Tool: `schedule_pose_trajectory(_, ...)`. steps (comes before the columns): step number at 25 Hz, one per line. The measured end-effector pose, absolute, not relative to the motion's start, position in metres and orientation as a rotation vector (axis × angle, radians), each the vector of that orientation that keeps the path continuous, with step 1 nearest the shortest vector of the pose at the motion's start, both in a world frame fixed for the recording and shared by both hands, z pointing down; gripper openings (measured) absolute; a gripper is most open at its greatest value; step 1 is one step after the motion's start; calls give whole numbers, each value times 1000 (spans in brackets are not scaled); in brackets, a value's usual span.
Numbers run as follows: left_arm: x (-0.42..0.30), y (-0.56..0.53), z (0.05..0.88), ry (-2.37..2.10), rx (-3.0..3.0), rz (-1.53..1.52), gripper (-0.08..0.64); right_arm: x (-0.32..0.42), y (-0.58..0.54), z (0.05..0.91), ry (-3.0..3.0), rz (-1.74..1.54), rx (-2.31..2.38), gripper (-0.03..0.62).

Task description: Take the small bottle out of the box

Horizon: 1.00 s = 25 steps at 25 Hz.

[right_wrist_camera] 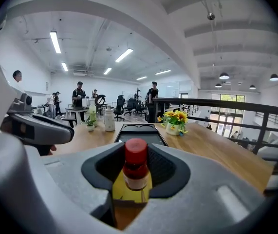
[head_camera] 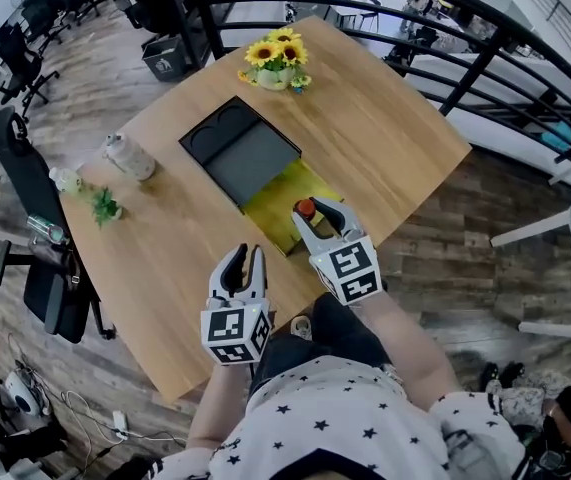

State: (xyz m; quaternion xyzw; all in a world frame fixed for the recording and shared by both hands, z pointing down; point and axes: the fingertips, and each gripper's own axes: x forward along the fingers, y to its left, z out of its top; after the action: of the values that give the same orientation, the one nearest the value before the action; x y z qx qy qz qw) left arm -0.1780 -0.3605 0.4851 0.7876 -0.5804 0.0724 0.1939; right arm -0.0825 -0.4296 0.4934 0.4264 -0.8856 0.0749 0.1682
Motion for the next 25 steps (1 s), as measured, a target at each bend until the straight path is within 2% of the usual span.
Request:
schedule_pose_trajectory(12,-159,-329,471,-1611,2261,185,75,-68,-377,445,-2601,178,1247,143)
schedule_pose_trajectory(25,-107,-243,450,-1634,2278,167,75,-14,-279,416,-2614,128,1289,143)
